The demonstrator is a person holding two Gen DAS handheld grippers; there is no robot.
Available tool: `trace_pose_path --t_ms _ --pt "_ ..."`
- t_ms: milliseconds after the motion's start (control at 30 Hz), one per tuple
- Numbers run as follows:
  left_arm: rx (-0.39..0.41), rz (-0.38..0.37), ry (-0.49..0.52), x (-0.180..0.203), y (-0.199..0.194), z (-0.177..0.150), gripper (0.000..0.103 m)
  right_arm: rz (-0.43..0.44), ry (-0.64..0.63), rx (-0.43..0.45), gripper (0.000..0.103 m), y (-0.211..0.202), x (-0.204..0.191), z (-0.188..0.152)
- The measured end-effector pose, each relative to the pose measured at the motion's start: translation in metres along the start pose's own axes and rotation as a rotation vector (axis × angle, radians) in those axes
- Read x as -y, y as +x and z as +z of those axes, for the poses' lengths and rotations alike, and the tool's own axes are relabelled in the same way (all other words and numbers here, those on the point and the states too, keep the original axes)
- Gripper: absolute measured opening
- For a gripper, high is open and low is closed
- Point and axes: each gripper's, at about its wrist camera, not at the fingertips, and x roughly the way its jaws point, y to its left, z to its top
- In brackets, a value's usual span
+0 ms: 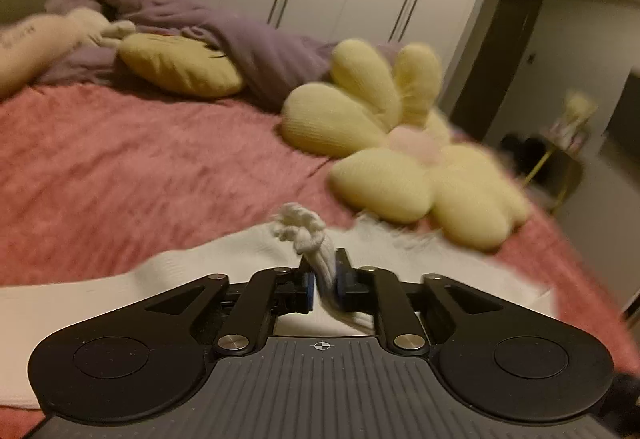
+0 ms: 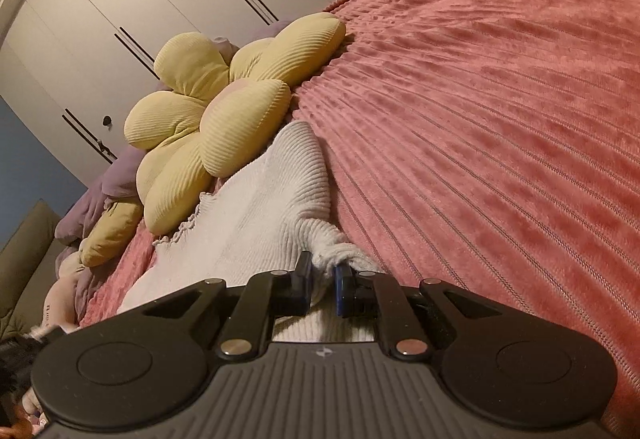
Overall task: Fold small clothes
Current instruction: 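Open both grippers and release the folded sleeve on the body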
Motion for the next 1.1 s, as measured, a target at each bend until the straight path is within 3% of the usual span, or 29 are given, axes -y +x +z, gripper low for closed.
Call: trace_pose_path --t_ms 33,133,200,267,300,433,567,667,767,933,1100 --pt "-0.043 0.048 0.012 -0.001 0.008 -0.005 0.031 0.002 -0.003 -0.002 0.009 0.0 0.0 0.0" --pt "-0.164 0.137 -0.022 -0.015 0.022 -0.027 0.039 0.004 -0.017 -0.033 0.013 -0.005 -0.004 0.001" --pt "-0.173 0.158 -0.068 -0.024 0.017 -0.035 0.053 0.008 -0.046 -0.068 0.021 -0.015 -0.01 0.002" --pt "-0.148 0.166 -0.087 -0.03 0.008 -0.039 0.055 0.004 -0.102 -0.079 0.035 -0.029 -0.019 0.002" --pt "-0.14 0.168 -0.082 -0.031 0.004 -0.038 0.056 -0.009 -0.15 -0.066 0.036 -0.037 -0.025 0.002" --pt "-0.079 0.18 -0.042 -0.021 -0.009 -0.03 0.059 -0.036 -0.314 0.011 0.036 -0.047 -0.055 0.003" --pt "-0.074 0.141 -0.01 -0.004 -0.006 -0.021 0.065 -0.007 -0.485 -0.116 0.036 -0.005 -0.099 -0.008" --pt "-0.124 0.127 0.011 0.005 0.005 -0.028 0.065 0.039 -0.618 -0.175 0.032 0.028 -0.129 -0.028" --pt "-0.15 0.138 0.069 0.015 0.015 -0.039 0.065 -0.007 -0.753 -0.212 0.027 0.057 -0.146 -0.047" --pt "-0.192 0.163 0.125 0.022 0.041 -0.043 0.067 -0.094 -0.87 -0.136 0.024 0.08 -0.156 -0.049" --pt "-0.187 0.217 0.156 0.022 0.06 -0.038 0.073 -0.119 -0.929 -0.107 0.024 0.094 -0.155 -0.046"
